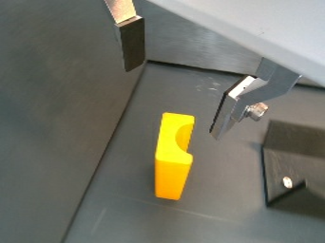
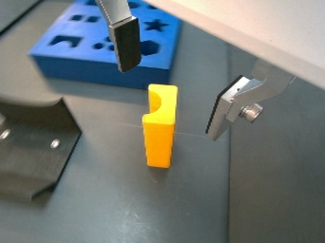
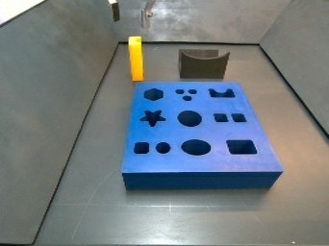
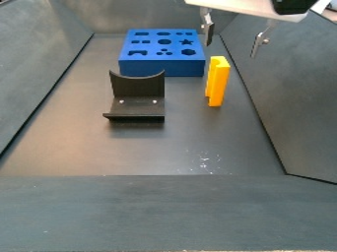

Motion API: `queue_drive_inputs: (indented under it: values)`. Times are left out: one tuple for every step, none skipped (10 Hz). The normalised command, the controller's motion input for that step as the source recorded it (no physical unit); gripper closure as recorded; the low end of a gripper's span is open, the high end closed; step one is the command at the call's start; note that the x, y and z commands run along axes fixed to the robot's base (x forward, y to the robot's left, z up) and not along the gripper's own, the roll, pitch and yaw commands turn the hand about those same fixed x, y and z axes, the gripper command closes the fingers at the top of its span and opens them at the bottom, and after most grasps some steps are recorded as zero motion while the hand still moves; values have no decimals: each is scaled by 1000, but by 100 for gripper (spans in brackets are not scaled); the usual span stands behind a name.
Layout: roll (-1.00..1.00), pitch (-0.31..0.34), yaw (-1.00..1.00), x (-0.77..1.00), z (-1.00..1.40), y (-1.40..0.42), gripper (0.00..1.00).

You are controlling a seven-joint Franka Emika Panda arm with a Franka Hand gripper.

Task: Pick up the arch object. Move up. Rotate the arch object. Move to above the board. Insert the arch object.
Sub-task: Rotate the arch object.

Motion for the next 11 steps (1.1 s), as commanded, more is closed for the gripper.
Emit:
queue_drive_inputs:
  values:
    - [-5,-3,-1000,12,-28,10,0]
    - [-5,-3,-1000,12,-28,11,0]
    - [-6,-4,-1000,12,-28,11,0]
    - [-6,-4,-1000,12,-27,11,0]
    - [-7,-4,-1000,12,-27,11,0]
    - [-7,-5,-1000,12,-27,11,0]
    - [-9,-5,-1000,12,-27,11,0]
    - [-9,-6,-1000,12,-28,11,0]
    - [-11,-7,-1000,12,-28,11,0]
    - [-13,-8,-1000,12,-28,12,0]
    - [-17,-10,-1000,12,-28,12,0]
